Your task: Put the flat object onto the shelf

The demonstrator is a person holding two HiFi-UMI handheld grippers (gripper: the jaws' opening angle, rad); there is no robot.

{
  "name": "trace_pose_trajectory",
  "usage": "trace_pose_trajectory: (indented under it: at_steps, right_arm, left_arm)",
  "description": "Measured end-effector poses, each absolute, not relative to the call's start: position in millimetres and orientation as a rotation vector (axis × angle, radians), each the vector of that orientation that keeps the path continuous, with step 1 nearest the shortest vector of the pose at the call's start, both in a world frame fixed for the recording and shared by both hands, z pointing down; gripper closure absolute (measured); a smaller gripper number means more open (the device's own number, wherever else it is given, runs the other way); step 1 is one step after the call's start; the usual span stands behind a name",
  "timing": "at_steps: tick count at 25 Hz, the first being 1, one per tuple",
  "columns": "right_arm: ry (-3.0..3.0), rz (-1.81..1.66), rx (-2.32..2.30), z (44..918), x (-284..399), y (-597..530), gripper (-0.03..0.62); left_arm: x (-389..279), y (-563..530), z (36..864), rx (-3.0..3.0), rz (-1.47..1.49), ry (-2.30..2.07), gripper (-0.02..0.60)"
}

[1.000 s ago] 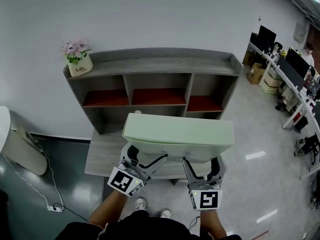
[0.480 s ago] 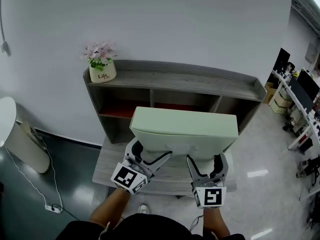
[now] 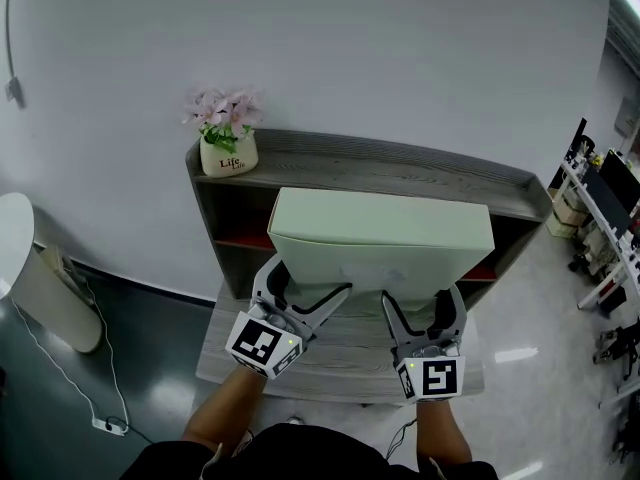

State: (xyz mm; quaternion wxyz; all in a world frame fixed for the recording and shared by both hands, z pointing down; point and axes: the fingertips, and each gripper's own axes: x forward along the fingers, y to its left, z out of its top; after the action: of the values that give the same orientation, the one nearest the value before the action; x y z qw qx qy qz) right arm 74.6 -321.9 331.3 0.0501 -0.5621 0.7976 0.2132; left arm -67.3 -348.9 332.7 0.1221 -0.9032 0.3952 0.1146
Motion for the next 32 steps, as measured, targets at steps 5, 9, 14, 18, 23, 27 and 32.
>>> trace_pose_trajectory:
  at_steps: [5, 9, 14, 18, 23, 27, 32]
  right_arm:
    - [2.395, 0.685, -1.703, 306.8, 57.1, -334.4, 0.151]
    - [2.362, 0.711, -1.681, 283.1, 50.6, -343.6, 0.154]
    - [2.332, 0.732, -1.645, 257.5, 52.4, -352.4, 0.155]
    - [2.307, 0.755, -1.607, 235.0, 54.3, -357.9, 0.157]
    - [2.283, 0.746, -1.567, 208.4, 61.5, -358.4, 0.157]
    - [2.273, 0.757, -1.551, 182.7, 62.1, -383.6, 0.157]
    - [2.294, 0.770, -1.531, 180.5, 61.9, -401.5, 0.160]
  left_arm:
    - [-84.0, -363.7, 306.4, -2.627, 0.352, 1.123, 0.141]
    - [-90.8, -374.5, 285.1, -2.610, 0.370, 1.117, 0.141]
    - [-89.2, -381.4, 255.4, -2.563, 0.359, 1.101, 0.141]
    - [-87.4, -383.9, 228.4, -2.508, 0.360, 1.089, 0.141]
    - [-81.0, -381.0, 198.2, -2.462, 0.363, 1.079, 0.141]
    - [-79.9, -404.7, 166.6, -2.442, 0.343, 1.071, 0.141]
    - [-81.2, -419.7, 158.8, -2.431, 0.329, 1.071, 0.141]
